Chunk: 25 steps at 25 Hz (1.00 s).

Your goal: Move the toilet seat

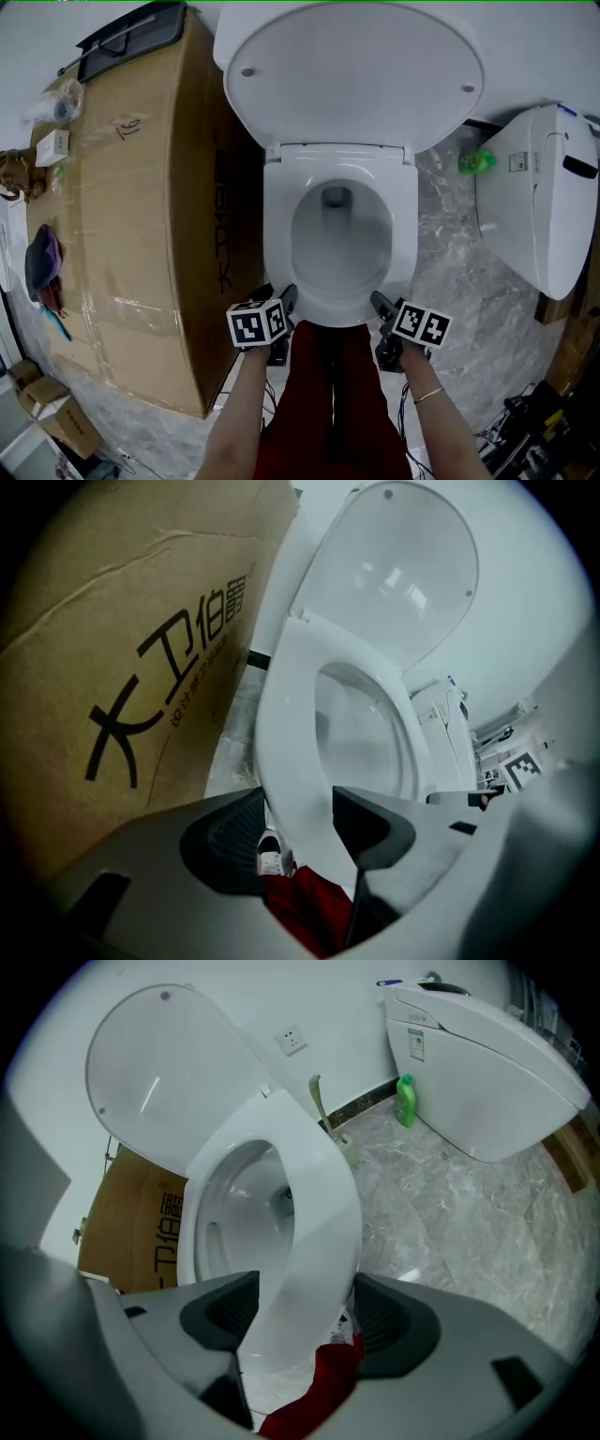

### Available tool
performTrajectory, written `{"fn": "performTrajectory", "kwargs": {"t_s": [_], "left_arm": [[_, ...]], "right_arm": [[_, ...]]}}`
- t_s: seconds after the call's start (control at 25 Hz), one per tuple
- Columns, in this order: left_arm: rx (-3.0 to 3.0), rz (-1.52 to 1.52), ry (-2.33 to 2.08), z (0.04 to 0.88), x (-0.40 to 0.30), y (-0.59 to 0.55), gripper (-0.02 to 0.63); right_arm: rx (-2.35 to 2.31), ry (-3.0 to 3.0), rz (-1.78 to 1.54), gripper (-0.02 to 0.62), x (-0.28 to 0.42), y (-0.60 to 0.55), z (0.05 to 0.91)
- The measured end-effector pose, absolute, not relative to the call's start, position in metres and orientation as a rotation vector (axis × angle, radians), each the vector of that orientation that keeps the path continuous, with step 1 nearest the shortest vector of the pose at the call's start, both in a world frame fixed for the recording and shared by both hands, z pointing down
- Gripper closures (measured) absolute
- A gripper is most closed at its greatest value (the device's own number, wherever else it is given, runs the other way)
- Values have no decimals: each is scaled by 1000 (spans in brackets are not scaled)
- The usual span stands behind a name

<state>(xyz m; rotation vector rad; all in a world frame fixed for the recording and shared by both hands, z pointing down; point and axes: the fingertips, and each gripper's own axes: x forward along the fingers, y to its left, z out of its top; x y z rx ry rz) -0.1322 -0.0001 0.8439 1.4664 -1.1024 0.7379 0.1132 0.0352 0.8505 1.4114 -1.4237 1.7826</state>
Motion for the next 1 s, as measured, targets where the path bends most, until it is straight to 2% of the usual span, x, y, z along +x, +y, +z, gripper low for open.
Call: {"fn": "performTrajectory", "kwargs": {"t_s": [1.0], "left_arm": [[1451, 634, -1206, 707, -132, -27, 381]], "right_arm": [[1515, -1630, 1838, 287, 117, 1, 692]]}}
